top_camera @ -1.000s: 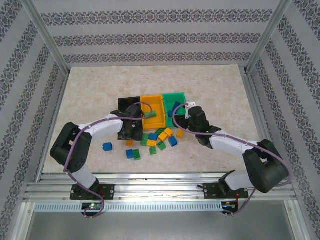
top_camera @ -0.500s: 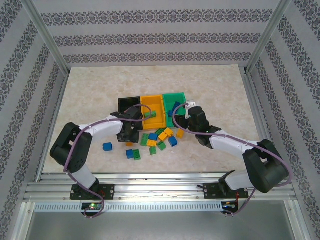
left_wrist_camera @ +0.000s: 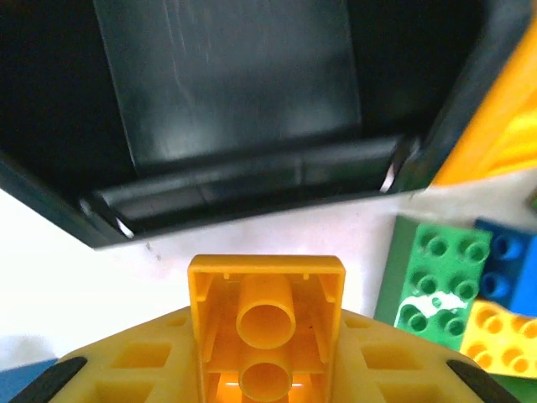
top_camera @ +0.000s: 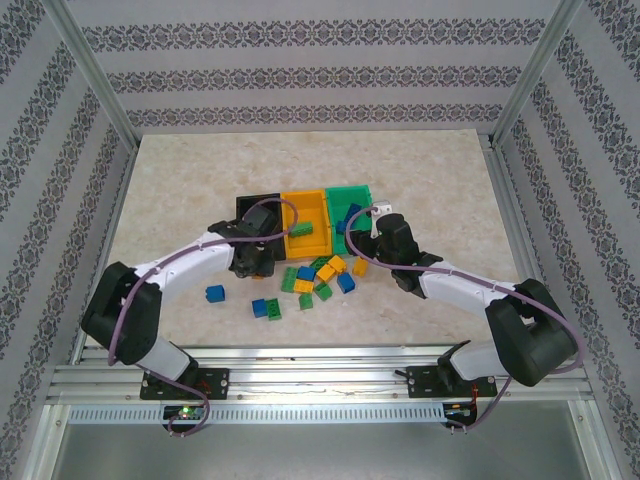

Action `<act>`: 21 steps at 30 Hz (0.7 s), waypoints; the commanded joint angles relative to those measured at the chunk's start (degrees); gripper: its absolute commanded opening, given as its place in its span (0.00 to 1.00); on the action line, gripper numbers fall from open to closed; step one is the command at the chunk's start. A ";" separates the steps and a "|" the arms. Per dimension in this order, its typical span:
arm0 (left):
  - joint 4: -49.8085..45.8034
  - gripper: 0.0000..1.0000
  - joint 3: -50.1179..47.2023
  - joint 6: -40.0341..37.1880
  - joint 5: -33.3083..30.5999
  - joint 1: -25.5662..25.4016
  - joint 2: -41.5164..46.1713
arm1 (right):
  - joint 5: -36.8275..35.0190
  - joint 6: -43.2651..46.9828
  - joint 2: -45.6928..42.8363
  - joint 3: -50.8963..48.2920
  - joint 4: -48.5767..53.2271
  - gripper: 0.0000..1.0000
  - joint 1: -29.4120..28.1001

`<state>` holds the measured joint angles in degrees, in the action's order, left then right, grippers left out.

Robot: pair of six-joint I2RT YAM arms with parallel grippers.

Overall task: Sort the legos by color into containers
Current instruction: Place the lego in the container.

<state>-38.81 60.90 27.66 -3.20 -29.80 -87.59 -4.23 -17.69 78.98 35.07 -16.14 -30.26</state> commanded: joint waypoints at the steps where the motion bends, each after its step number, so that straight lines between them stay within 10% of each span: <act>1: -3.65 0.34 6.03 -4.60 -4.12 1.32 -1.92 | -0.60 -0.68 -1.20 -0.97 -1.57 0.71 -0.40; 9: -8.79 0.39 19.21 -11.15 -7.03 4.24 -12.05 | 0.05 -0.94 -1.46 -1.23 -1.62 0.71 -0.41; 14: -7.95 0.81 21.51 -12.50 -4.81 5.06 -13.13 | 0.51 -0.76 -1.29 -0.97 -1.43 0.72 -0.41; 21: -5.05 0.82 17.45 -13.11 -1.82 5.83 -9.74 | 4.26 -2.00 -0.07 0.23 0.09 0.72 -0.41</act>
<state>-43.72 80.01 16.19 -6.63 -24.97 -100.33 -2.70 -18.26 78.81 35.05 -16.10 -30.26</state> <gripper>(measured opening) 0.821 0.718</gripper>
